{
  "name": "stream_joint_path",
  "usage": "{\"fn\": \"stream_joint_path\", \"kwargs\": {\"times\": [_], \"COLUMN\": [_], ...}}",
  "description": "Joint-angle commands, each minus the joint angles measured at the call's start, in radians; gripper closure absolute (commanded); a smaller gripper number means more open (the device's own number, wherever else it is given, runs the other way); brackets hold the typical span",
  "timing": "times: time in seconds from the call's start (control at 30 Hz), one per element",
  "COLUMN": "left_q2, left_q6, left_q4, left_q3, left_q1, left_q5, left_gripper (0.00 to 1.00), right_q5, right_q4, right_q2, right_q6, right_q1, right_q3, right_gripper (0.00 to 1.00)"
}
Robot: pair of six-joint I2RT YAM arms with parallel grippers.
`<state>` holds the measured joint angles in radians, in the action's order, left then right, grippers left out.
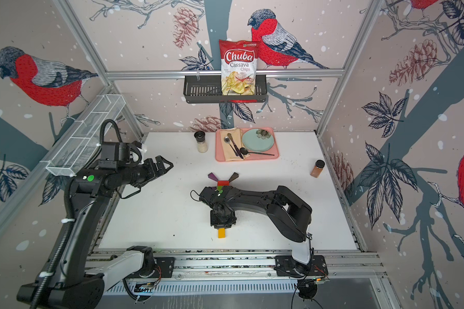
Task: Assemble a small pinwheel with building blocks
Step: Assemble the building block at the center of the board.
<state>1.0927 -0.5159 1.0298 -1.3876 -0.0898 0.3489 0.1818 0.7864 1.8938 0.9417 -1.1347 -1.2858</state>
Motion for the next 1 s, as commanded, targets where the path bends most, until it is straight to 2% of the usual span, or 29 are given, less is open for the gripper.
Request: {"fn": "stream_joint_path", "kwargs": {"times": [0.0, 0.97], "left_q2": [-0.004, 0.001], "left_q6": [0.004, 0.012], "left_q4": [-0.013, -0.017], "left_q3": [0.001, 0.001], "left_q1": [-0.001, -0.01], "left_q5": [0.014, 0.012], "left_gripper": [0.03, 0.03], "right_q5": [-0.027, -0.05], "right_q4": [-0.02, -0.049], "right_q2": [0.006, 0.036], "right_q6": [0.025, 0.037], "right_q1": [0.003, 0.041], "right_q3": [0.0, -0.013], "right_gripper": [0.77, 0.77]}}
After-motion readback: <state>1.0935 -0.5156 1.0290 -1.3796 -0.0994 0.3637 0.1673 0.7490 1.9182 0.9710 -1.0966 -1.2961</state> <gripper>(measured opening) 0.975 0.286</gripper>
